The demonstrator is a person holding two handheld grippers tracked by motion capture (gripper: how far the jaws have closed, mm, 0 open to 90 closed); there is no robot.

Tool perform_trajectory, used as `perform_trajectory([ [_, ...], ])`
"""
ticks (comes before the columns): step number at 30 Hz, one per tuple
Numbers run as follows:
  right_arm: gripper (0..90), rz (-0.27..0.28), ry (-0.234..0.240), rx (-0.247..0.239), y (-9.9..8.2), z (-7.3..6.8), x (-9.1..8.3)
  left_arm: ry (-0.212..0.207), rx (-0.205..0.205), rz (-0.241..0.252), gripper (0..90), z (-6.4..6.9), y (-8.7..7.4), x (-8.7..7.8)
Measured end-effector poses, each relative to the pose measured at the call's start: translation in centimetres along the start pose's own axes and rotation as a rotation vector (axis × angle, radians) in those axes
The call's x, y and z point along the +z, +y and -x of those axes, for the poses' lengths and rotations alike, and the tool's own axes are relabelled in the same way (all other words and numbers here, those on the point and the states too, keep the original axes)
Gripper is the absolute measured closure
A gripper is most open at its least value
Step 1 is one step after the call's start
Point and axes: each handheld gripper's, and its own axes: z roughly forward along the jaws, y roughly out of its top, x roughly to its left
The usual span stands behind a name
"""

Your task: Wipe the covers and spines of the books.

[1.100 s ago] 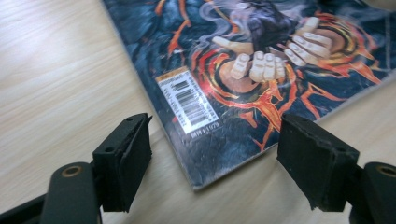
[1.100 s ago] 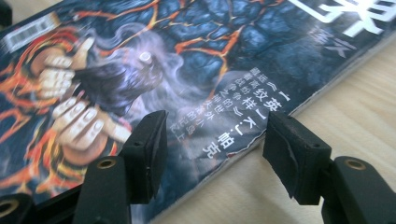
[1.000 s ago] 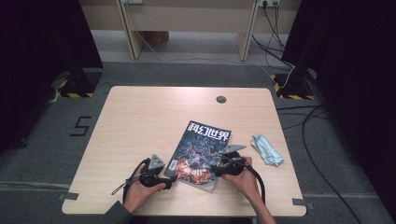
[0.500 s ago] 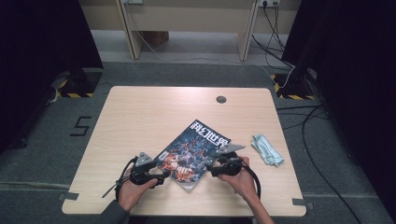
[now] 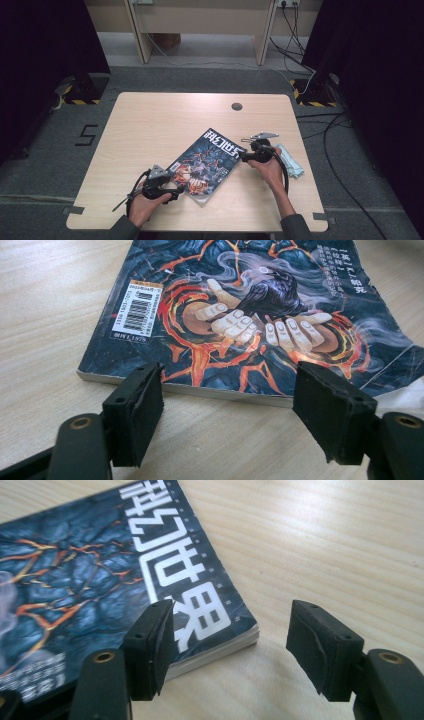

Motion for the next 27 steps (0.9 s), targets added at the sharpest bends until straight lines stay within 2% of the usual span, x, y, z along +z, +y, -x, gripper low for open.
perform_trajectory([
  [3, 33.1, -0.04, 0.023, -0.029, 0.2, -0.1, 1.6, -0.001, 0.002, -0.001, 27.7, -0.1, 0.0, 0.0],
  [6, 35.1, -0.036, 0.082, -0.029, 0.4, -0.3, 2.2, -0.006, -0.005, -0.002, 27.6, -0.1, 0.0, 0.0],
  [9, 34.5, -0.042, 0.069, -0.049, 0.3, -0.7, 2.1, -0.001, -0.014, 0.004, 26.2, -0.4, 0.1, 0.1],
  [12, 34.5, -0.069, 0.071, -0.056, 0.0, -1.1, 1.5, 0.007, -0.023, 0.005, 24.2, -0.7, 0.3, 0.1],
  [20, 34.7, -0.129, 0.09, -0.06, -2.2, -2.3, -1.2, 0.043, -0.038, 0.013, 22.4, -1.6, 1.2, 0.9],
  [23, 34.4, -0.137, 0.094, -0.074, -3.2, -3.0, -2.2, 0.055, -0.036, 0.01, 22.2, -2.0, 1.6, 1.2],
  [27, 34.4, -0.148, 0.109, -0.069, -4.3, -3.8, -3.3, 0.07, -0.044, 0.018, 22.6, -2.6, 2.3, 1.9],
])
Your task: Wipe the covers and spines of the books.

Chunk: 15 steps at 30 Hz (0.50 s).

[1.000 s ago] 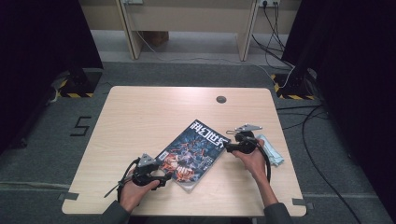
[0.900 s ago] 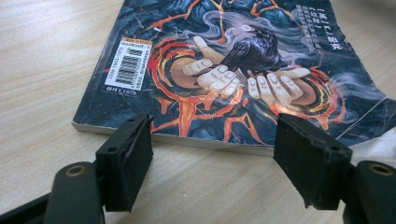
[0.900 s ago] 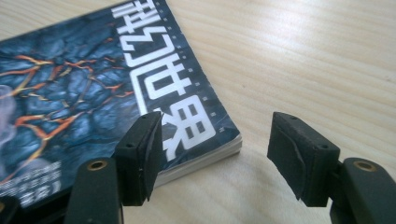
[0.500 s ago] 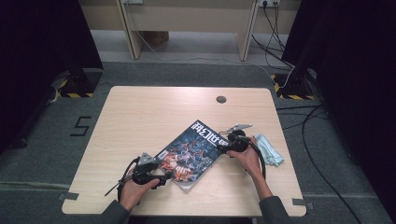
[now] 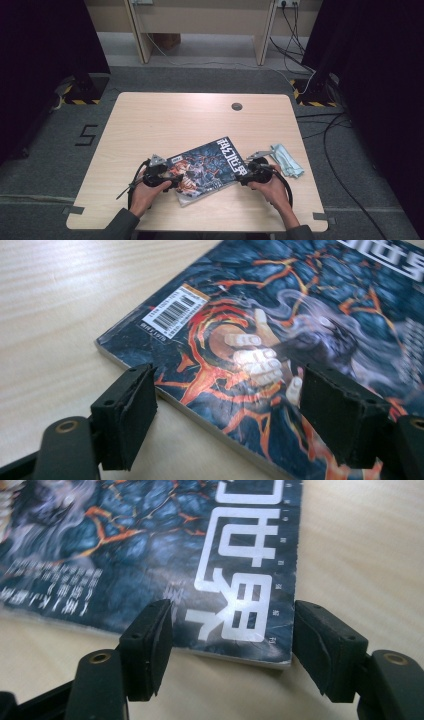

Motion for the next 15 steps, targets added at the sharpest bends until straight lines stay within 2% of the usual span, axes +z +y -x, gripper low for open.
perform_trajectory([
  [2, 34.3, -0.006, 0.007, -0.014, -0.6, -0.5, -0.4, 0.003, 0.013, -0.008, 22.7, -0.3, 0.5, 0.3],
  [5, 34.0, -0.043, 0.029, -0.052, -1.2, -1.2, -0.7, 0.005, 0.029, -0.012, 22.7, -0.8, 1.0, 0.8],
  [8, 37.5, -0.039, 0.062, -0.064, -1.5, -1.3, -1.2, -0.013, 0.005, -0.006, 24.9, -1.3, 1.2, 0.9],
  [10, 39.7, -0.007, 0.079, -0.028, -1.5, -1.0, -1.5, -0.019, 0.006, -0.007, 26.4, -1.3, 1.1, 0.6],
  [12, 37.4, 0.032, 0.069, 0.018, -1.3, -0.5, -1.7, -0.027, 0.023, -0.012, 26.6, -1.1, 1.0, 0.1],
  [15, 36.4, 0.064, 0.051, 0.038, -1.1, 0.0, -1.7, -0.024, 0.082, -0.033, 26.1, -0.1, 0.3, -1.0],
])
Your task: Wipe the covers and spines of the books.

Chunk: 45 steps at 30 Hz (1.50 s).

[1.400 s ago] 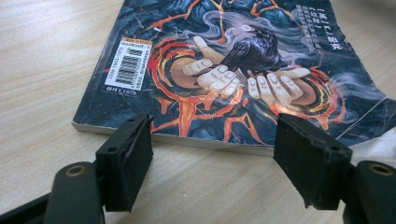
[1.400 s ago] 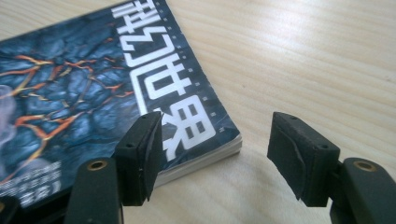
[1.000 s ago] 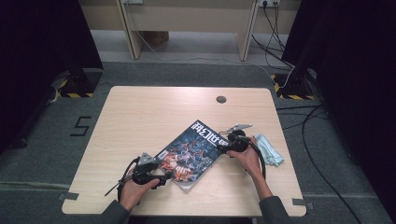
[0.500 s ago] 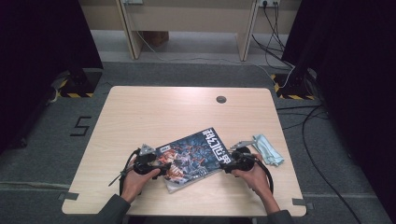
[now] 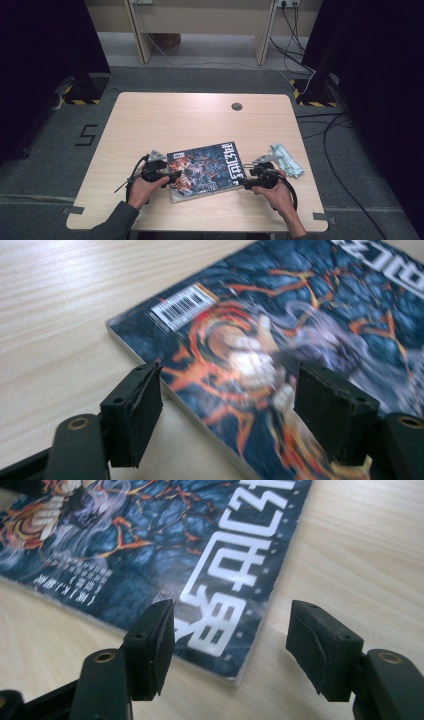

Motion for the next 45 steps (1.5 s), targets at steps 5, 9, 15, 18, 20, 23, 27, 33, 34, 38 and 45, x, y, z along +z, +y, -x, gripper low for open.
perform_trajectory([
  [5, 36.2, 0.0, -0.01, -0.009, 0.5, 0.0, 1.1, -0.027, 0.062, -0.031, 25.5, 2.0, -1.4, -1.3],
  [9, 36.8, -0.018, -0.013, -0.003, 0.9, -0.1, 2.1, -0.049, 0.066, -0.048, 25.7, 2.5, -2.0, -1.7],
  [15, 35.9, -0.033, -0.007, -0.019, 0.6, -0.7, 2.1, -0.071, 0.032, -0.044, 26.2, 2.0, -1.8, -1.1],
  [18, 36.2, -0.043, 0.004, -0.014, 0.1, -1.1, 1.7, -0.054, 0.023, -0.037, 26.2, 1.7, -1.6, -0.9],
  [20, 36.6, -0.052, 0.014, -0.022, -0.3, -1.6, 1.3, -0.044, 0.021, -0.037, 26.0, 1.5, -1.3, -0.6],
  [23, 36.0, -0.069, 0.03, -0.024, -1.0, -2.6, 0.8, -0.024, 0.006, -0.023, 25.2, 1.0, -0.8, 0.1],
  [27, 34.7, -0.069, 0.03, -0.042, -1.9, -3.7, 0.6, -0.008, 0.013, -0.025, 24.8, 0.6, -0.1, 0.7],
  [33, 34.3, -0.089, 0.059, -0.053, -2.8, -5.3, 0.1, 0.0, 0.005, -0.012, 25.1, -0.3, 1.0, 1.9],
  [34, 34.3, -0.09, 0.07, -0.056, -2.9, -5.3, 0.1, 0.002, 0.0, -0.009, 25.4, -0.3, 1.1, 2.0],
  [38, 39.0, -0.086, 0.08, -0.039, -2.9, -5.2, -0.1, 0.004, -0.01, -0.009, 28.5, -0.5, 1.0, 1.6],
  [45, 39.3, -0.01, 0.015, -0.057, -1.9, -3.6, -0.4, -0.019, -0.029, 0.042, 26.8, 0.1, -0.3, -1.9],
])
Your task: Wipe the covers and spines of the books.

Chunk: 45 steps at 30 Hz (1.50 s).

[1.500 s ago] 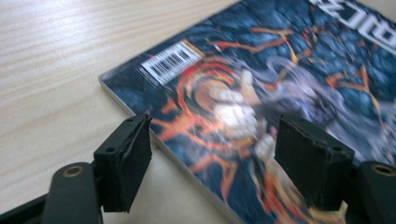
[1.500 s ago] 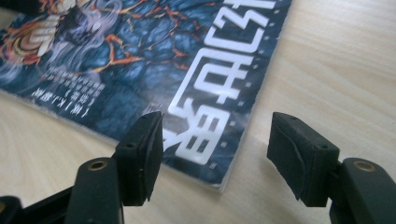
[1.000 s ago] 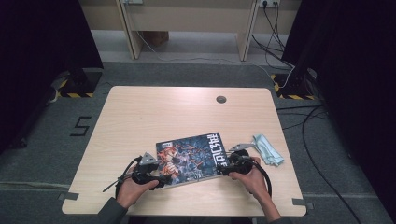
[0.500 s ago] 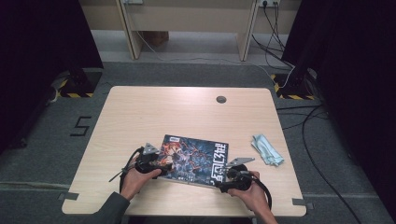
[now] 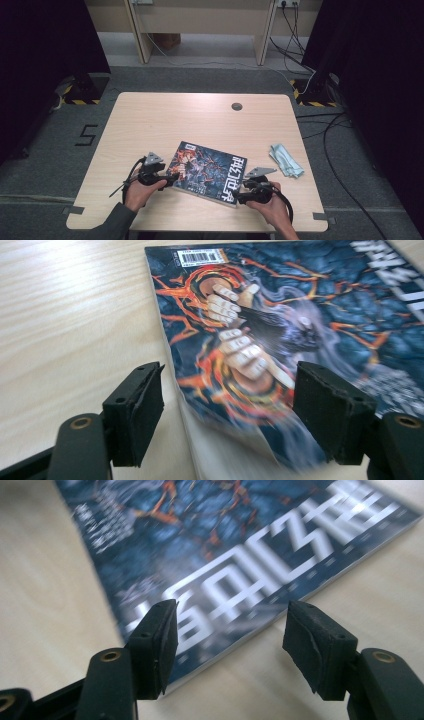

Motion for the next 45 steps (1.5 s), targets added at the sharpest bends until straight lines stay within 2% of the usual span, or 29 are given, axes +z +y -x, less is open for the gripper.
perform_trajectory([
  [4, 40.0, 0.048, -0.038, -0.009, 1.4, 1.6, 0.7, -0.056, 0.002, 0.0, 26.8, 1.4, -1.5, -1.5],
  [9, 40.3, 0.081, -0.082, -0.007, 3.5, 3.9, 1.8, -0.117, -0.025, -0.02, 26.8, 2.5, -2.7, -1.7],
  [12, 40.2, 0.083, -0.11, 0.002, 4.5, 5.0, 2.6, -0.12, -0.018, -0.03, 26.8, 2.9, -3.0, -1.5],
  [13, 40.0, 0.082, -0.109, 0.015, 4.8, 5.3, 2.9, -0.122, -0.017, -0.028, 26.8, 3.1, -3.0, -1.4],
  [16, 39.4, 0.062, -0.122, 0.011, 5.5, 6.0, 3.8, -0.13, -0.009, -0.042, 26.7, 3.4, -3.0, -1.1],
  [18, 37.4, 0.036, -0.103, 0.021, 5.7, 6.3, 4.5, -0.137, -0.017, -0.053, 26.5, 3.4, -3.1, -0.8],
  [19, 37.6, 0.039, -0.098, 0.012, 5.8, 6.4, 4.7, -0.139, -0.015, -0.057, 26.2, 3.4, -3.0, -0.7],
  [23, 38.0, 0.004, -0.087, 0.007, 5.7, 6.5, 4.5, -0.122, -0.019, -0.053, 25.9, 3.1, -2.8, -0.5],
  [27, 38.8, -0.027, -0.049, 0.01, 5.0, 6.1, 3.7, -0.114, -0.057, -0.042, 23.9, 2.3, -2.4, -0.1],
  [33, 43.0, -0.098, 0.037, -0.029, 3.2, 4.9, 2.2, -0.084, -0.099, -0.029, 22.5, 0.8, -1.3, 1.0],
  [35, 44.0, -0.114, 0.059, -0.031, 2.8, 4.5, 1.9, -0.075, -0.098, -0.02, 22.6, 0.5, -0.9, 1.5],
  [39, 44.5, -0.123, 0.11, -0.018, 2.3, 3.8, 1.6, -0.061, -0.116, -0.006, 22.9, 0.0, 0.0, 2.5],
  [45, 44.2, -0.122, 0.148, -0.012, 2.3, 2.8, 1.9, -0.039, -0.1, 0.002, 22.4, -0.1, 1.2, 3.9],
])
